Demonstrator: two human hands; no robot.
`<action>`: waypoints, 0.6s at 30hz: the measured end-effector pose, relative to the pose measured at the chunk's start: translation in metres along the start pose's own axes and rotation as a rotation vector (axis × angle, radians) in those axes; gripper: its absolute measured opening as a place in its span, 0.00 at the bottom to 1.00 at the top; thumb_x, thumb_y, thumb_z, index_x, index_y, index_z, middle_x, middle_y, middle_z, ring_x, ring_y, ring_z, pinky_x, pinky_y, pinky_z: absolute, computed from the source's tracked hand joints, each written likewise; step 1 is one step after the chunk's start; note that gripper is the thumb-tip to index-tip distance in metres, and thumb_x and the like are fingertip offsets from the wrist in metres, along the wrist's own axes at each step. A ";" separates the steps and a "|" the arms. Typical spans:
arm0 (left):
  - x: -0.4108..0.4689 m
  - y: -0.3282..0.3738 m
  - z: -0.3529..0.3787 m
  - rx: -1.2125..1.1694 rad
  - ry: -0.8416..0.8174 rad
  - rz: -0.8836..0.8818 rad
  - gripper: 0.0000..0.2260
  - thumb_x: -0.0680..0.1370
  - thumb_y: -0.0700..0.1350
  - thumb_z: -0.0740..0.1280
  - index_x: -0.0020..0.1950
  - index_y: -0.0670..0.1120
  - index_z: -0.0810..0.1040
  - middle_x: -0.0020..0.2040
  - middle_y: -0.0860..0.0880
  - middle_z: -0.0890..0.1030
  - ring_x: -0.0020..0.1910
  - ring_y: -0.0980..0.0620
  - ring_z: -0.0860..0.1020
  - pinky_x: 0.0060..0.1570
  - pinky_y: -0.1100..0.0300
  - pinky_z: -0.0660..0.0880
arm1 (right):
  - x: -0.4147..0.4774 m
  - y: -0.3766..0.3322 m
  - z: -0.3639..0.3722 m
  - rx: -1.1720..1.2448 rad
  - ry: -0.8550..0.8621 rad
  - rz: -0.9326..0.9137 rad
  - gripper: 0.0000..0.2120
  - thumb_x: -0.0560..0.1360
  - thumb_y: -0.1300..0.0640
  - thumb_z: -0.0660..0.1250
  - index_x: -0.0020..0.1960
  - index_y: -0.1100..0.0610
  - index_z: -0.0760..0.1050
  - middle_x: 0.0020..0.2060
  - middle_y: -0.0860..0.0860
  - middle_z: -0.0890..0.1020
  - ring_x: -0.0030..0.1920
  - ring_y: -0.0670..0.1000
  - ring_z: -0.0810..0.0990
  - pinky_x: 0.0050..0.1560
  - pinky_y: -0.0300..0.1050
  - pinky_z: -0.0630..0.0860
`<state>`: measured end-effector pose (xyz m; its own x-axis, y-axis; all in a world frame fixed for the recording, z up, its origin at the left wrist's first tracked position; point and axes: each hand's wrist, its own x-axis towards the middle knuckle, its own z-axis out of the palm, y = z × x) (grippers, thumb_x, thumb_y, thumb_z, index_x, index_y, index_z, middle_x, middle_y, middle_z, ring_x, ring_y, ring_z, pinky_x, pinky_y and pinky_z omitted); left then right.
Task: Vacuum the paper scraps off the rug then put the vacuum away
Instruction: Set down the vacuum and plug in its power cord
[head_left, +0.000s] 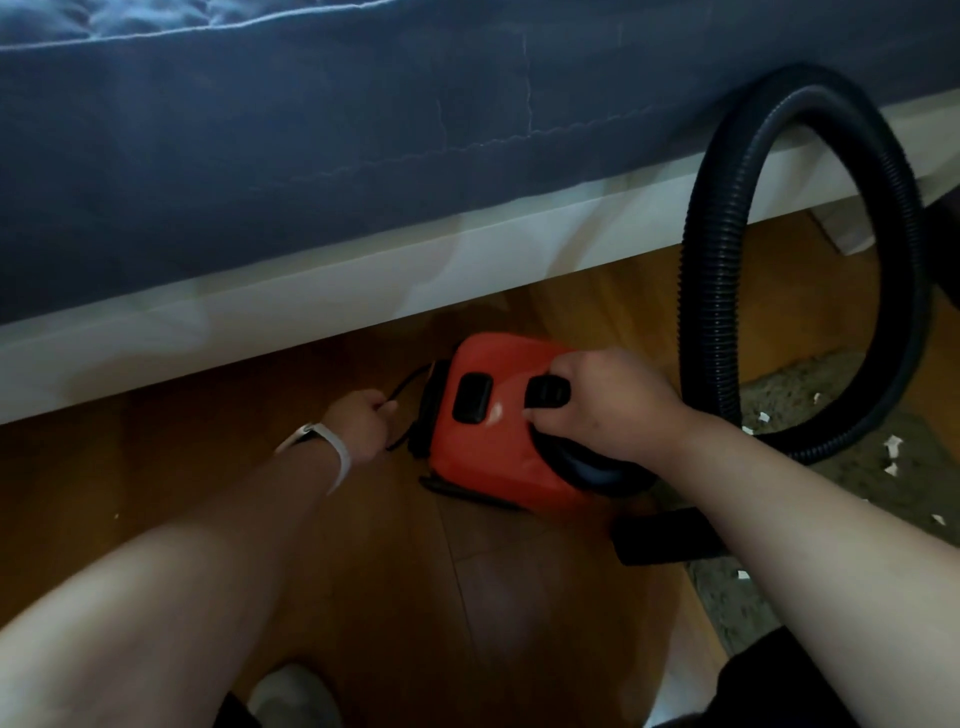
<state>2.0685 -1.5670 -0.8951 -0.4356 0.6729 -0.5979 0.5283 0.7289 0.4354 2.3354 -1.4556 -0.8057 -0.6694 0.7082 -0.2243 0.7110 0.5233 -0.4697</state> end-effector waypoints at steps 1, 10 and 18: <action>0.002 0.000 -0.001 0.016 0.062 0.015 0.10 0.85 0.48 0.60 0.52 0.46 0.78 0.47 0.46 0.80 0.45 0.46 0.77 0.38 0.57 0.68 | -0.001 0.000 0.000 -0.012 -0.005 -0.010 0.22 0.64 0.30 0.59 0.32 0.49 0.70 0.28 0.44 0.75 0.30 0.44 0.73 0.26 0.43 0.62; -0.029 0.061 -0.032 -0.227 0.268 0.460 0.13 0.85 0.47 0.58 0.45 0.44 0.75 0.38 0.45 0.77 0.37 0.52 0.75 0.37 0.62 0.69 | -0.007 0.001 -0.001 -0.103 -0.118 0.033 0.19 0.71 0.37 0.69 0.36 0.52 0.73 0.33 0.47 0.77 0.35 0.50 0.77 0.34 0.49 0.75; -0.072 0.074 -0.109 -0.410 -0.342 0.553 0.15 0.82 0.50 0.59 0.38 0.49 0.76 0.29 0.47 0.73 0.24 0.52 0.66 0.27 0.65 0.67 | -0.004 0.009 0.001 -0.111 -0.088 0.044 0.20 0.70 0.35 0.70 0.38 0.52 0.76 0.33 0.46 0.78 0.34 0.47 0.77 0.34 0.47 0.75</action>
<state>2.0591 -1.5477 -0.7469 0.0983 0.9252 -0.3666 0.2623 0.3313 0.9063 2.3444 -1.4541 -0.8099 -0.6501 0.6898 -0.3187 0.7561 0.5457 -0.3612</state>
